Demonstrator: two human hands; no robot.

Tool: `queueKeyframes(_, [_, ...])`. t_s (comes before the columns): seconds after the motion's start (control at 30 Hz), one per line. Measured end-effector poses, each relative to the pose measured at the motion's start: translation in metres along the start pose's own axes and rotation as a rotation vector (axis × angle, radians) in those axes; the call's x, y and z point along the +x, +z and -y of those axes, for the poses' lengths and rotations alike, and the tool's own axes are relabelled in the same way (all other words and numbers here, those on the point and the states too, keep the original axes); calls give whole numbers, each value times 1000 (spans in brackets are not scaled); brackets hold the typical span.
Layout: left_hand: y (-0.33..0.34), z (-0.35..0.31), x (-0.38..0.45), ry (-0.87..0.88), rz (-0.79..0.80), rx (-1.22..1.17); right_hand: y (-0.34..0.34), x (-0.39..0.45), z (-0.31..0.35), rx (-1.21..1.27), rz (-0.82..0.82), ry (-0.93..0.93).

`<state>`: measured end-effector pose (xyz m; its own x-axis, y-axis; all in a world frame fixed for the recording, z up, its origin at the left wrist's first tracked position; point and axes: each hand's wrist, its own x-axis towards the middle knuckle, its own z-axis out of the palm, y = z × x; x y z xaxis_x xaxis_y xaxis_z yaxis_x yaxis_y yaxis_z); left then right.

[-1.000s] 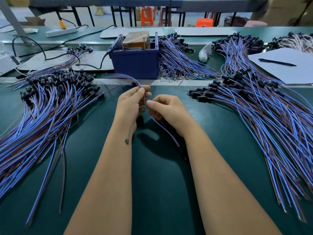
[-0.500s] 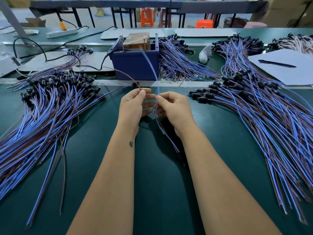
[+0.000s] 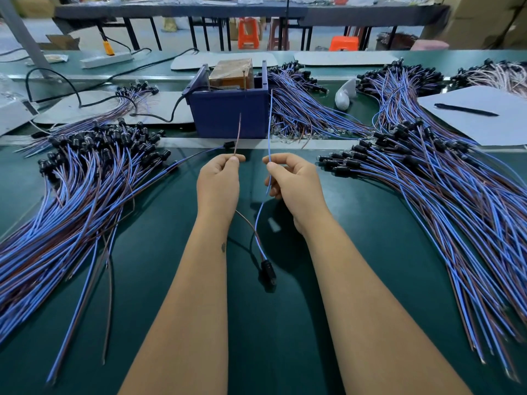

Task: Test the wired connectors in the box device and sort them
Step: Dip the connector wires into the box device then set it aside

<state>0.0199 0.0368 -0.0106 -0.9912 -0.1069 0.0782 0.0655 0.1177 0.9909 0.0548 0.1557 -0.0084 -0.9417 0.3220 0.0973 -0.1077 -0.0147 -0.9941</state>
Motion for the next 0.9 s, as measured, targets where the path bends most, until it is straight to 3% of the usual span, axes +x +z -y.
queueKeyframes(0.33, [2, 1, 0, 152, -156, -51, 5, 3, -6, -149, -13, -79])
queueKeyframes(0.9, [-8, 10, 22, 51, -235, -95, 10, 10, -12, -213, -1, -72])
